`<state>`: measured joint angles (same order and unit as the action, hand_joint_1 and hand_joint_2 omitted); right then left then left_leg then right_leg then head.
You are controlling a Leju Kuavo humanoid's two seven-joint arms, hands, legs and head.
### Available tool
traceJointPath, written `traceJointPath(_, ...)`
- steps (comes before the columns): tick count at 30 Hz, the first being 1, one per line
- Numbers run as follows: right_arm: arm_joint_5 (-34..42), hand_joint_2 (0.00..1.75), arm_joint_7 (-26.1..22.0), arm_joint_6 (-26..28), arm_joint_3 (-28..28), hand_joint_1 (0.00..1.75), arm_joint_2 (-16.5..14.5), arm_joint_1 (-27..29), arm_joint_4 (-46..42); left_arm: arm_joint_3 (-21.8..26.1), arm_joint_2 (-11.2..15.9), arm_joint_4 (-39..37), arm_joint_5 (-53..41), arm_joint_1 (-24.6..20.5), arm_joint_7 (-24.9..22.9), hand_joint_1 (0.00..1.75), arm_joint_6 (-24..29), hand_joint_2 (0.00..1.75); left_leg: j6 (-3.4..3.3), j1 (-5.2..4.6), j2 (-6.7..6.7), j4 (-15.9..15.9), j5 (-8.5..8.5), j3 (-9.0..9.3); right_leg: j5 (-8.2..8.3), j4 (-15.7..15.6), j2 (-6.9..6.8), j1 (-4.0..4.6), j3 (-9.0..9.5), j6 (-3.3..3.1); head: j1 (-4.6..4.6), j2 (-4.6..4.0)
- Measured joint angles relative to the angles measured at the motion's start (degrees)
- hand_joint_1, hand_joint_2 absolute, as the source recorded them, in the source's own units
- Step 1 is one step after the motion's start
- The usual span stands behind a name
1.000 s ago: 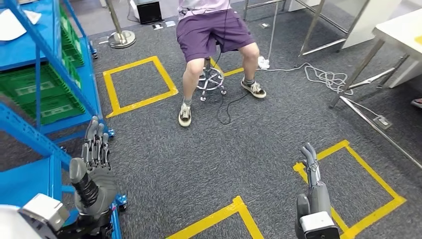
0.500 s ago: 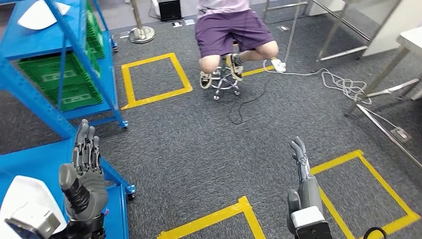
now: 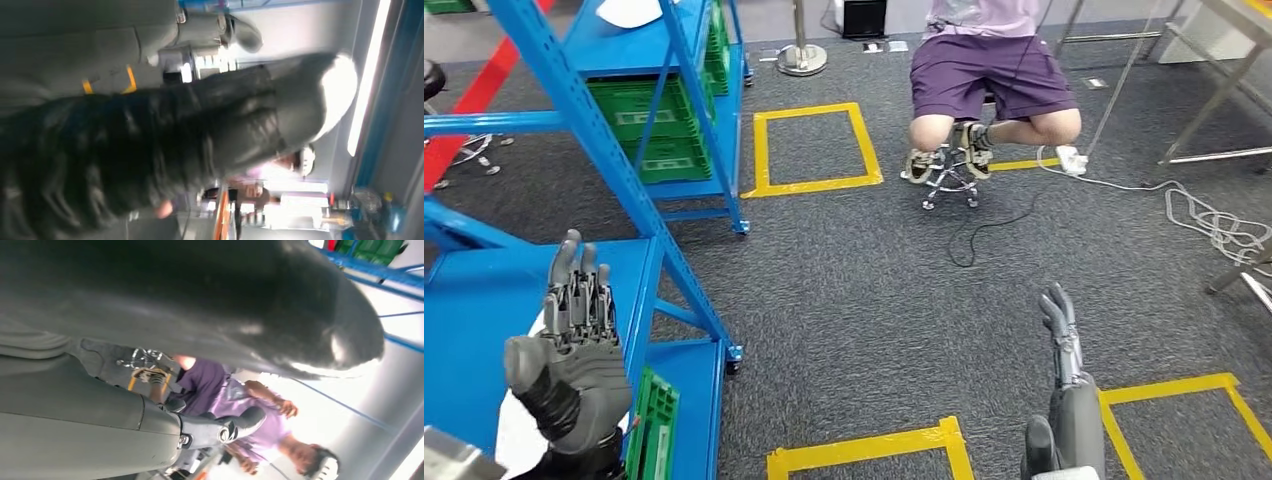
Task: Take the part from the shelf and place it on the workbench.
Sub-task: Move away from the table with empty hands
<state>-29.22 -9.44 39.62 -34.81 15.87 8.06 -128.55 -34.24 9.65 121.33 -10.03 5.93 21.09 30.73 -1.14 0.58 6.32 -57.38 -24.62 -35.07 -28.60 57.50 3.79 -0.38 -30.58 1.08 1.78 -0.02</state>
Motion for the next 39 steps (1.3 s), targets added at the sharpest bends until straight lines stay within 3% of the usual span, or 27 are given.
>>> traceJointPath(2,-1.65,0.0,0.56,0.01,-0.55,0.0,0.07,0.08,-1.24,-0.02,0.67,1.03,1.37,0.49,0.15,0.0,-0.33,0.0,0.8,0.15,0.42,0.0,0.22,-0.63,0.36,-0.76,-1.17,0.02,0.55,-0.55,-0.15,0.01)
traceJointPath(3,-2.17,0.0,0.8,0.01,-0.8,0.0,0.08,0.1,-1.75,-0.03,0.97,1.38,1.74,0.58,0.2,0.0,-0.48,0.0,1.05,0.07,-0.52,-0.92,-0.47,-1.21,0.69,-1.21,-1.82,-0.05,0.75,-0.91,-0.47,0.01)
traceJointPath(6,-2.85,0.0,1.2,0.03,-1.55,0.0,0.1,0.39,-2.9,-0.1,1.63,1.93,2.29,0.52,0.28,0.0,-0.69,0.0,1.51,-0.02,-4.84,-10.13,-5.48,-5.45,1.15,-1.89,-3.95,0.03,0.98,-1.56,-1.54,0.0)
traceJointPath(8,-2.97,0.0,1.51,0.03,-1.98,0.0,0.1,0.48,-3.3,-0.2,2.0,1.96,2.57,0.54,0.26,0.0,-0.73,0.0,1.78,0.18,-5.7,-15.24,-7.12,-7.55,1.14,-1.8,-5.33,0.14,0.79,-1.57,-1.89,0.0)
traceJointPath(9,-2.99,0.0,1.73,0.03,-2.15,0.0,0.1,0.48,-3.42,-0.26,2.17,1.96,2.77,0.55,0.24,0.0,-0.77,0.0,1.85,0.25,-5.91,-15.01,-6.57,-7.16,1.1,-1.73,-5.98,0.15,0.74,-1.52,-2.08,-0.01)
traceJointPath(10,-2.94,0.0,1.91,0.03,-2.26,0.0,0.1,0.48,-3.53,-0.32,2.3,1.96,3.06,0.54,0.22,0.0,-0.84,0.0,1.86,0.31,-6.25,-12.68,-5.25,-5.64,1.02,-1.64,-6.59,0.15,0.72,-1.43,-2.26,-0.01)
traceJointPath(12,-2.48,0.0,2.08,0.04,-2.37,0.0,0.1,0.48,-3.72,-0.45,2.45,1.96,3.6,0.4,0.17,0.0,-1.04,0.0,1.77,0.16,-8.34,-5.16,-2.72,-0.95,0.66,-1.22,-7.61,0.31,0.69,-0.97,-2.74,-0.01)
traceJointPath(14,-1.63,0.0,1.96,0.06,-2.46,0.0,0.16,0.49,-3.96,-0.66,2.51,1.96,3.99,0.13,0.15,0.0,-1.28,0.0,1.25,-0.18,-10.01,-0.73,-2.12,1.82,0.3,-0.67,-8.48,0.62,0.54,-0.34,-2.94,0.01)
traceJointPath(16,-0.52,0.0,1.69,0.07,-2.55,0.0,0.25,0.48,-4.14,-0.88,2.51,1.95,4.34,0.01,0.09,0.0,-1.56,0.0,0.51,-0.38,-9.31,-0.31,-2.16,1.89,0.18,-0.41,-9.49,0.7,0.47,0.19,-2.68,0.01)
traceJointPath(18,0.53,0.0,1.38,0.09,-2.58,0.0,0.34,0.45,-4.18,-1.04,2.51,1.93,4.57,-0.02,0.02,0.0,-1.78,0.0,-0.12,-0.28,-8.14,-0.11,-1.83,1.75,-0.71,0.56,-8.67,0.42,-0.11,0.86,-2.38,0.01)
traceJointPath(20,1.13,0.0,1.18,0.13,-2.58,0.0,0.45,0.48,-4.18,-1.3,2.5,1.84,4.95,-0.25,-0.03,0.0,-1.91,0.0,-0.69,-0.11,-7.02,0.07,-1.5,1.63,-3.59,5.5,-5.99,0.16,-2.51,1.4,-1.8,0.0)
traceJointPath(22,1.49,0.0,1.14,0.16,-2.58,0.0,0.54,0.64,-4.17,-1.53,2.49,1.58,5.79,-0.43,0.01,0.0,-2.01,0.0,-1.04,-0.17,-5.7,0.06,-1.31,1.36,-6.7,13.29,-4.54,0.11,-6.13,1.51,-1.1,0.0)
traceJointPath(23,1.61,0.0,1.17,0.16,-2.58,0.0,0.56,0.74,-4.15,-1.6,2.49,1.39,6.2,-0.45,0.1,0.0,-2.05,0.0,-1.11,-0.2,-4.99,0.05,-1.26,1.26,-7.17,15.85,-4.38,0.12,-7.42,1.48,-0.9,0.0)
traceJointPath(24,1.68,0.0,1.22,0.16,-2.58,0.0,0.58,0.83,-4.12,-1.66,2.49,1.18,6.53,-0.44,0.21,0.0,-2.08,0.0,-1.14,-0.22,-4.28,0.01,-1.22,1.23,-6.53,16.39,-4.3,0.12,-7.81,1.37,-0.75,0.01)
traceJointPath(26,1.65,0.0,1.4,0.16,-2.58,0.0,0.59,1.02,-4.06,-1.79,2.47,0.74,7.0,-0.45,0.56,0.0,-2.23,0.0,-1.13,-0.21,-2.82,-0.07,-1.19,1.29,-2.52,11.25,-3.49,0.11,-5.81,0.95,-0.44,0.0)
traceJointPath(28,1.47,0.0,1.5,0.17,-2.58,0.0,0.59,1.33,-4.03,-1.85,2.41,0.29,7.39,-0.53,1.01,0.0,-2.55,0.0,-0.88,-0.16,-1.45,-0.21,-1.08,1.12,0.71,4.26,-0.94,-0.01,-2.76,0.31,-0.27,0.0)
traceJointPath(30,1.33,0.0,1.38,0.19,-2.57,0.0,0.57,1.75,-4.01,-1.88,2.29,-0.14,7.58,-0.61,1.29,0.0,-2.91,0.0,-0.14,0.11,-0.3,-0.31,-0.66,0.37,1.0,1.1,0.41,0.07,-1.26,-0.22,-0.1,0.0)
traceJointPath(32,1.32,0.0,1.14,0.19,-2.53,0.0,0.55,2.14,-4.0,-1.92,2.2,-0.56,7.6,-0.6,1.36,0.0,-3.09,0.0,0.7,0.35,0.4,-0.17,-0.21,-0.33,1.02,-0.08,-0.65,0.13,-0.86,-0.66,0.09,0.0)
traceJointPath(34,1.35,0.0,0.86,0.19,-2.47,0.0,0.46,2.45,-3.96,-1.95,2.18,-0.93,7.58,-0.64,1.44,0.0,-3.08,0.0,1.19,0.14,-1.79,-1.61,-1.31,-1.36,1.49,-1.17,-1.89,-0.06,-0.44,-1.14,-0.38,0.01)
traceJointPath(36,1.47,0.0,0.59,0.19,-2.33,0.0,0.37,2.91,-3.85,-2.0,2.14,-1.25,7.6,-0.7,1.55,0.0,-3.08,0.0,1.56,0.04,-4.86,-7.38,-4.46,-4.07,1.69,-1.66,-3.21,-0.03,-0.18,-1.46,-1.18,0.01)
traceJointPath(38,1.68,0.0,0.26,0.19,-2.16,0.0,0.3,3.36,-3.64,-2.08,2.07,-1.7,7.72,-0.68,1.65,0.0,-3.17,0.0,1.96,0.23,-5.67,-13.8,-6.8,-6.89,1.61,-1.59,-4.6,0.09,-0.24,-1.56,-1.7,0.0)
traceJointPath(39,1.78,0.0,0.08,0.19,-2.09,0.0,0.25,3.46,-3.52,-2.1,2.04,-1.97,7.77,-0.67,1.71,0.0,-3.28,0.0,2.08,0.29,-5.81,-14.8,-6.73,-7.21,1.55,-1.55,-5.28,0.13,-0.24,-1.56,-1.9,0.01)
